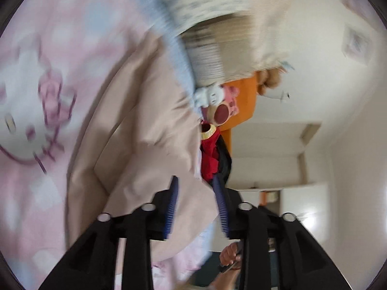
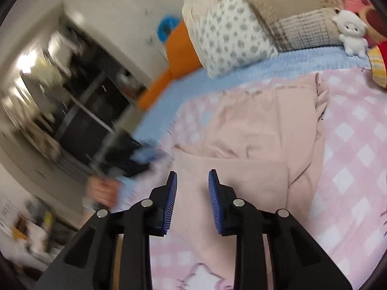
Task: Fold large clothes
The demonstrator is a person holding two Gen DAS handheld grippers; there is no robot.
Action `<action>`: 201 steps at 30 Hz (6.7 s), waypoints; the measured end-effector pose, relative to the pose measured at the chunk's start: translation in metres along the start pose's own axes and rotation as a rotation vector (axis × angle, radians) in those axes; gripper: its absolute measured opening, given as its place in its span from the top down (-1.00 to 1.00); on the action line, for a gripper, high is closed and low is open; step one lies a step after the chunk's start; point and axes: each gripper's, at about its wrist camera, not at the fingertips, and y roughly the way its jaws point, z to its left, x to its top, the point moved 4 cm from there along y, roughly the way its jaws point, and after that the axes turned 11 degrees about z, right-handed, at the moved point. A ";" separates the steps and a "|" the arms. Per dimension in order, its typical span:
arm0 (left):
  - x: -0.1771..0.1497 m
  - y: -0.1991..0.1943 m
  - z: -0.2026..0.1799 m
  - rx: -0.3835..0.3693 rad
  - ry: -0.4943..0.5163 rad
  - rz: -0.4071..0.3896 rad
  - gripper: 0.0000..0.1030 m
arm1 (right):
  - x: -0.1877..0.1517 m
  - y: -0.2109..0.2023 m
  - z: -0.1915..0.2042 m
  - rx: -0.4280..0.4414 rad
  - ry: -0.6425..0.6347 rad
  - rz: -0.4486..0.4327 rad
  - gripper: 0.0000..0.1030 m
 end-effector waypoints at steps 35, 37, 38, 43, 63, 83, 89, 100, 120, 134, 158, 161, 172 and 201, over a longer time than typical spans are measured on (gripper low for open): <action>-0.094 0.021 -0.026 0.403 0.376 0.251 -0.51 | -0.105 -0.018 -0.051 0.039 0.300 0.124 -0.49; -0.101 0.012 -0.001 0.416 0.342 0.244 -0.54 | -0.132 -0.012 -0.068 0.104 0.405 0.131 -0.59; -0.105 0.013 0.014 0.437 0.320 0.244 -0.56 | -0.142 -0.006 -0.077 0.109 0.446 0.136 -0.59; -0.112 0.017 0.060 0.578 0.307 0.233 -0.56 | -0.166 0.023 -0.106 0.183 0.578 0.160 -0.59; -0.089 0.013 0.114 0.186 -0.052 0.305 0.34 | -0.145 0.063 -0.096 0.174 0.573 0.232 0.33; 0.082 0.022 0.037 -0.373 -0.377 0.013 0.43 | 0.011 0.012 -0.130 0.669 0.877 -0.172 0.40; 0.161 0.057 0.023 -0.265 -0.378 -0.033 0.43 | 0.079 0.028 -0.184 0.631 0.951 -0.261 0.41; 0.231 0.103 0.065 0.038 -0.385 -0.122 0.47 | 0.150 0.047 -0.221 0.276 0.885 -0.265 -0.44; 0.192 0.112 -0.148 0.595 0.412 -0.114 -0.43 | 0.207 0.132 -0.141 -0.504 0.132 -0.009 0.67; 0.237 0.184 -0.029 0.865 0.289 0.079 -0.12 | 0.189 0.096 -0.151 -0.514 0.126 0.001 0.77; 0.117 0.139 -0.085 0.728 0.696 -0.347 -0.37 | 0.111 0.051 -0.068 -0.468 0.009 -0.489 0.92; 0.132 0.144 -0.037 0.831 0.573 -0.335 -0.09 | 0.100 0.081 -0.096 -0.532 0.056 -0.406 0.98; 0.151 0.144 0.015 0.842 0.509 -0.268 -0.12 | 0.089 0.126 -0.134 -0.508 0.057 -0.236 1.00; 0.167 0.070 0.126 0.025 -0.228 -0.087 -0.84 | 0.040 0.090 -0.230 0.328 0.857 -0.083 -0.93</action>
